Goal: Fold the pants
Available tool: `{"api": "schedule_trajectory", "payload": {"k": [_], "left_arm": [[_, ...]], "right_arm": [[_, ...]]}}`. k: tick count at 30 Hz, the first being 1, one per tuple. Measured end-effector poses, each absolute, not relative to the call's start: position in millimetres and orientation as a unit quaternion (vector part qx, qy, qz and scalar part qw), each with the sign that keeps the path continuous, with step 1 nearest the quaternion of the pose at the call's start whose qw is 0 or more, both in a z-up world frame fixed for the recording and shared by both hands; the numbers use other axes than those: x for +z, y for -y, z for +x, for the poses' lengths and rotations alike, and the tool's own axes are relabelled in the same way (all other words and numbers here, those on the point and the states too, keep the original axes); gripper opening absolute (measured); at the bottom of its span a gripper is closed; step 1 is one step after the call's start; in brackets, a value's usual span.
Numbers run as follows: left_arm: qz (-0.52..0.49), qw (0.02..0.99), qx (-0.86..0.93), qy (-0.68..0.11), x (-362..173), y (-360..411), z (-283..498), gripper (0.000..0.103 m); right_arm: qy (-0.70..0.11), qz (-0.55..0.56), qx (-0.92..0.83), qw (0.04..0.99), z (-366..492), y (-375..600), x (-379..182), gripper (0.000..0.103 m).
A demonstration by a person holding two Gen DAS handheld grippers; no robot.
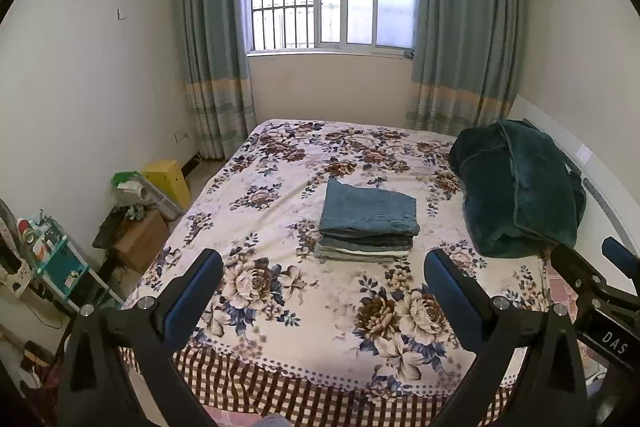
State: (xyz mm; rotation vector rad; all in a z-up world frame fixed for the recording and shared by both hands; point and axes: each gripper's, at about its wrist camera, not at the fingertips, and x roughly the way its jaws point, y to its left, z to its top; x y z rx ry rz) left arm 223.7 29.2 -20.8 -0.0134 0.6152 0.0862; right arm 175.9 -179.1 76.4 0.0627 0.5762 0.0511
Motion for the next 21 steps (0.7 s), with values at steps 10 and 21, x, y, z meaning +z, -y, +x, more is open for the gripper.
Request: {"api": "schedule_trajectory", "payload": {"k": [10,21], "left_arm": [[-0.005,0.953,0.043,-0.301,-18.3,-31.6,217.8,0.103],[-0.004,0.954,0.033,-0.299,-12.4,-35.6,215.4,0.103]], "right_arm": [[-0.284,0.032,0.030,0.958,174.5,175.2,81.1,0.103],[-0.285,0.032,0.034,0.957,176.4,173.3,83.3,0.103]]}}
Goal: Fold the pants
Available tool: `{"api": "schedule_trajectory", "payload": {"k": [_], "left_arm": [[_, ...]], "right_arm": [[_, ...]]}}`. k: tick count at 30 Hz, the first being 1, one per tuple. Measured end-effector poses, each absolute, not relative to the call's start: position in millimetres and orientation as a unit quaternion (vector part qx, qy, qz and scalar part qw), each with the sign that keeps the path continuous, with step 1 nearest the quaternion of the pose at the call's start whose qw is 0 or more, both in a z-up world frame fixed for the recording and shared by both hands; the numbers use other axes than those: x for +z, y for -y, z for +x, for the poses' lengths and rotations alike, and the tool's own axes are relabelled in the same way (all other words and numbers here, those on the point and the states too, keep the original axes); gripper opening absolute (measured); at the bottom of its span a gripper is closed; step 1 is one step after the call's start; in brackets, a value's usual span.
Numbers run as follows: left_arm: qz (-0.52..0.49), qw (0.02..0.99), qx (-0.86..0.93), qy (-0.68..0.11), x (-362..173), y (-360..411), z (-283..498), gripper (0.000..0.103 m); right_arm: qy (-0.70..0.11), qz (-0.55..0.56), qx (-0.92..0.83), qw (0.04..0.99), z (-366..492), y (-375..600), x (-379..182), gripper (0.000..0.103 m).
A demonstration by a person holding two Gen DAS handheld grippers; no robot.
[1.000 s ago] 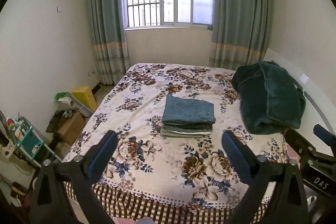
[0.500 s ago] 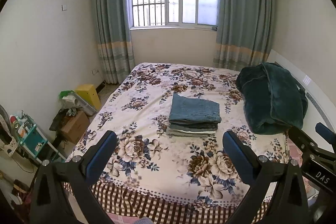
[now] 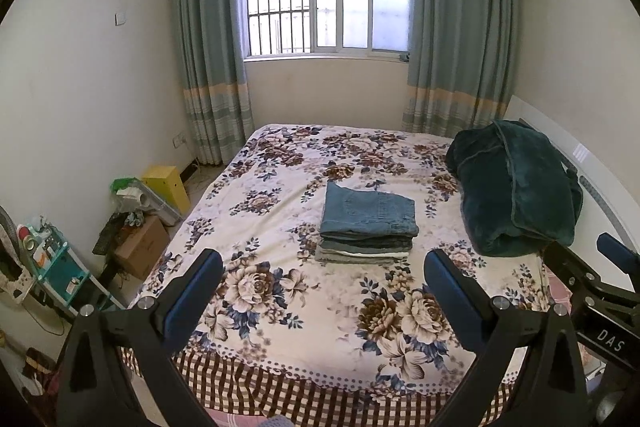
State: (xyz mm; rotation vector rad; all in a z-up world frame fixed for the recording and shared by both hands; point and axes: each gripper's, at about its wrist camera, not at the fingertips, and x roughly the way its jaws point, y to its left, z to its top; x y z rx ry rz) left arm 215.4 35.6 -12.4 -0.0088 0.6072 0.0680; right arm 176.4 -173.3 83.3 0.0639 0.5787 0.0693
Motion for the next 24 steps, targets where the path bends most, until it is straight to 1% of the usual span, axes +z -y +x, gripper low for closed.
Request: {"api": "schedule_trajectory", "payload": {"k": [24], "left_arm": [[-0.009,0.955,0.027,-0.295,-7.3,-36.7,207.3,0.103]], "right_arm": [[-0.283,0.030,0.034,0.958,169.1,166.6,90.8,0.103]]}}
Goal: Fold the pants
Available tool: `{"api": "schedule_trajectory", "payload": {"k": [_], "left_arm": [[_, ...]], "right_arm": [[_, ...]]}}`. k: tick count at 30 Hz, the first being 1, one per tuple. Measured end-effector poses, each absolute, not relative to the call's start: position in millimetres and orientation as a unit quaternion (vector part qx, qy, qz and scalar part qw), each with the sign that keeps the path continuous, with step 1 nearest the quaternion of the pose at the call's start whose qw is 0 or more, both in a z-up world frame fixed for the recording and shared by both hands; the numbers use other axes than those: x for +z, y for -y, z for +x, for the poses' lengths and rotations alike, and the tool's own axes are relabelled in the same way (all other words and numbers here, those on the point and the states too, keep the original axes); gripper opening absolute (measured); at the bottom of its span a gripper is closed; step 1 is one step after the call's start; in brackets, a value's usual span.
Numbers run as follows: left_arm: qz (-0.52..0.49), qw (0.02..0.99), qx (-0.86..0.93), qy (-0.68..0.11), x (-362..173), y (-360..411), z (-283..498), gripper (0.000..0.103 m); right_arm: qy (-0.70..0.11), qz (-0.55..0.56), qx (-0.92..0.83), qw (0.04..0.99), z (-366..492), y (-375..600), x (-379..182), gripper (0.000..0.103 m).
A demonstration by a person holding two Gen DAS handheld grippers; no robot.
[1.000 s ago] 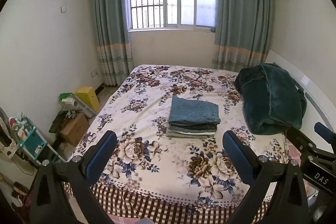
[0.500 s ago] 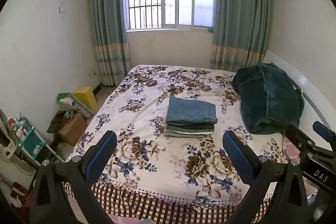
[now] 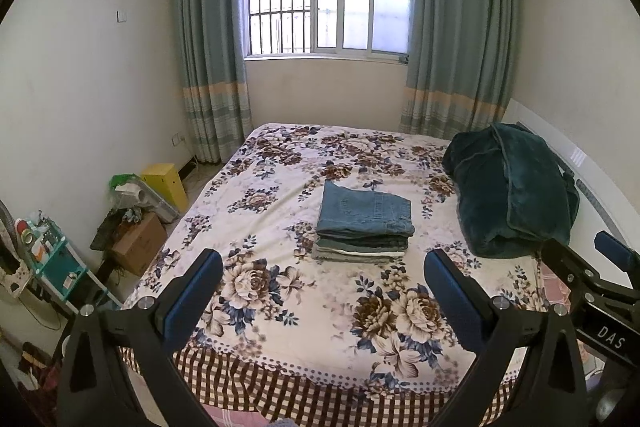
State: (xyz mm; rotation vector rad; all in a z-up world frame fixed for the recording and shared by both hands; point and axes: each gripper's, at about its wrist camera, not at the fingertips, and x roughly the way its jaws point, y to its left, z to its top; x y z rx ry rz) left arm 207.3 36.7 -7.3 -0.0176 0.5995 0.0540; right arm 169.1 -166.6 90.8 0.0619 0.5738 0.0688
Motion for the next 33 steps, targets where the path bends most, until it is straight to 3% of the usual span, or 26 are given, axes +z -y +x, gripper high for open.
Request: {"api": "schedule_trajectory", "payload": {"k": [33], "left_arm": [[-0.013,0.956,0.032,-0.292,-6.5,-38.0,194.6,0.103]], "right_arm": [[-0.279,0.028,0.041,0.959,167.0,164.3,95.1,0.103]]}}
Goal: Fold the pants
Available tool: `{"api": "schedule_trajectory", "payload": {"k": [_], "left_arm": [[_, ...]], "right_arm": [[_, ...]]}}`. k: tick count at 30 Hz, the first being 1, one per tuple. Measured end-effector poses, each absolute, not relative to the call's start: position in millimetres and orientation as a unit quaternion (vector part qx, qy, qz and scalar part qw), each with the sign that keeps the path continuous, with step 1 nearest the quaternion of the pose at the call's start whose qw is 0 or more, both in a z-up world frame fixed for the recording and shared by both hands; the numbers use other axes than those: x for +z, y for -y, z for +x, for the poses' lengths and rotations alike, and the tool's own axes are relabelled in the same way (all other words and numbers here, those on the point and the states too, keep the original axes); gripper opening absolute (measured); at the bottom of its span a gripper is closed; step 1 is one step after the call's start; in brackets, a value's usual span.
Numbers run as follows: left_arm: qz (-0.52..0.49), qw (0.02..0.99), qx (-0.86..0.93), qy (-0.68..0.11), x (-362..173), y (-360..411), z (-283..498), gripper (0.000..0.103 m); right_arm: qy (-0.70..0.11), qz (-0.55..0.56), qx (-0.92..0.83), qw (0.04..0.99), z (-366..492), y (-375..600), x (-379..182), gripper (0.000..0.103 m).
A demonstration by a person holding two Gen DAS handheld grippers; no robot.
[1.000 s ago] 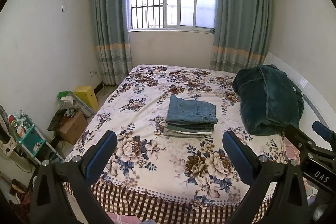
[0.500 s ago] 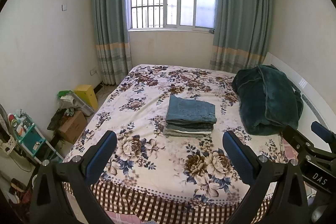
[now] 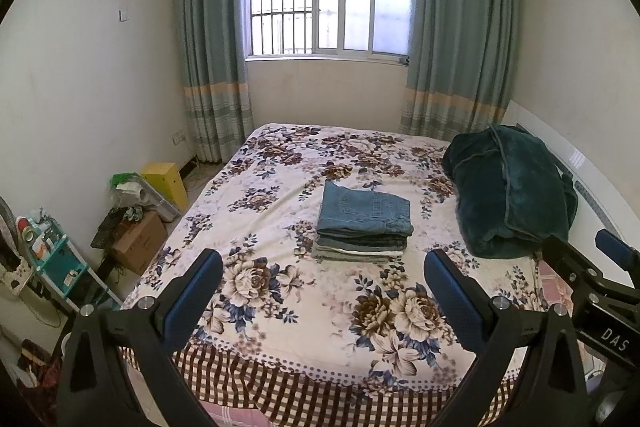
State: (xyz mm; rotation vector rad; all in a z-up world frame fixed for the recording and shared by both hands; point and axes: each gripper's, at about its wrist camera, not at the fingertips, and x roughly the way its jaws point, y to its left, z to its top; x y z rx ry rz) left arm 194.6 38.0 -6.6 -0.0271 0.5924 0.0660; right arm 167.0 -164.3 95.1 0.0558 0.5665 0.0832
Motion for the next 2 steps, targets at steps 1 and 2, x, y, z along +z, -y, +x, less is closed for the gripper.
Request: {"api": "schedule_trajectory", "payload": {"k": [1,2], "left_arm": [[-0.014,0.956,0.033,-0.291,-6.0,-37.1,194.8,0.103],[-0.015,0.956,0.032,-0.290,-4.9,-37.4,193.8,0.103]], "right_arm": [[-0.279,0.028,0.040,0.959,165.6,164.6,94.4,0.103],[-0.279,0.028,0.040,0.959,166.3,164.6,94.5,0.103]]}}
